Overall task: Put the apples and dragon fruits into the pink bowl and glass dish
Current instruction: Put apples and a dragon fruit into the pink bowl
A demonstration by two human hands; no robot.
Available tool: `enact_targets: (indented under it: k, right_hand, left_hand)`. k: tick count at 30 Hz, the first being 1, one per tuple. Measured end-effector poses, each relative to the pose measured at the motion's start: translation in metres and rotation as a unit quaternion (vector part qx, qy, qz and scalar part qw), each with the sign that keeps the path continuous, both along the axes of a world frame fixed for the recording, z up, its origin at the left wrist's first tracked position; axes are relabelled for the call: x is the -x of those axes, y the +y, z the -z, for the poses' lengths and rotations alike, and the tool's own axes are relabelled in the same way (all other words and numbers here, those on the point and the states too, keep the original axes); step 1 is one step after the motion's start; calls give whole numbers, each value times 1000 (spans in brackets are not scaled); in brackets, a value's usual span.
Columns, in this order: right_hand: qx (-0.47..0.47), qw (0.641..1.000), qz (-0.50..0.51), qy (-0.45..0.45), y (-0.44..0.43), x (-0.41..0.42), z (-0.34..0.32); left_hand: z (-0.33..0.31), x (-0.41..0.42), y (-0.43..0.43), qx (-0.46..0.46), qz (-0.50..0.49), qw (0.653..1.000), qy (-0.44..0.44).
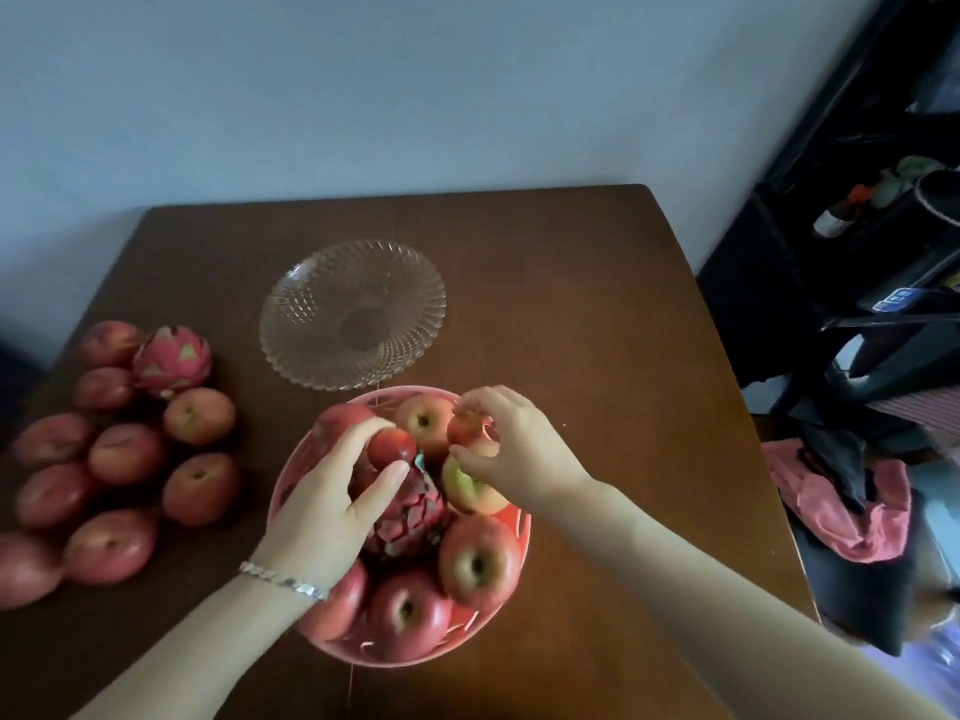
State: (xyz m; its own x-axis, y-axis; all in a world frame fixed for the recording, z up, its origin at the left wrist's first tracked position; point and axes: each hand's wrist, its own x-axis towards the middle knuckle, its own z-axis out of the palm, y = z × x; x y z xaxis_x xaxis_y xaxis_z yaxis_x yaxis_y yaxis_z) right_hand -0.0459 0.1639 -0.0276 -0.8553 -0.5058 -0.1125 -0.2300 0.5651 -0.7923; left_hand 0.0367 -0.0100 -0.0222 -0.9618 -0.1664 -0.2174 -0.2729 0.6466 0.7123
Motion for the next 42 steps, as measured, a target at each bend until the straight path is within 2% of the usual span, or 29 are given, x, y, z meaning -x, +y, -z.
enact_targets:
  k: [4, 8, 11, 13, 16, 19, 21, 23, 25, 28, 34, 38, 42]
  right_hand:
    - [-112, 991, -61, 47, -35, -13, 13]
    - [-145, 985, -72, 51, -37, -21, 17]
    - [-55, 996, -65, 30, -34, -24, 0]
    - [4, 994, -108, 21, -35, -25, -15]
    - [-3, 988, -154, -1, -38, -30, -24]
    - [1, 992, -127, 18, -39, -34, -19]
    - [19, 996, -88, 18, -36, -33, -16]
    - [10, 999, -24, 26, -31, -30, -13]
    - [11, 999, 38, 26, -25, -26, -9]
    - [24, 996, 84, 6, -18, -24, -4]
    - [17, 996, 88, -22, -2, -30, -2]
    - [16, 995, 96, -29, 2, -34, 0]
    - [-6, 998, 54, -38, 3, -41, -6]
  left_hand:
    - [-16, -16, -18, -29, -3, 999, 31]
    - [-21, -26, -29, -19, 12, 1000, 21]
    - [-21, -21, -31, -6, 44, 999, -11]
    - [-23, -15, -32, -4, 77, 996, -35]
    - [-26, -5, -31, -21, 125, 990, -56]
    - [-27, 1, -34, -40, 143, 985, -88]
    - [-28, 8, -38, -63, 115, 986, -104]
    - [-28, 19, -44, -23, 85, 993, -76]
    - [-25, 33, -47, 60, 65, 996, -24]
    - [-10, 47, -42, 124, 90, 988, 1]
    - [10, 54, -34, 142, 138, 980, 9]
    - [8, 59, -30, 221, 160, 962, 4]
    - [11, 56, -34, 247, 174, 953, -18]
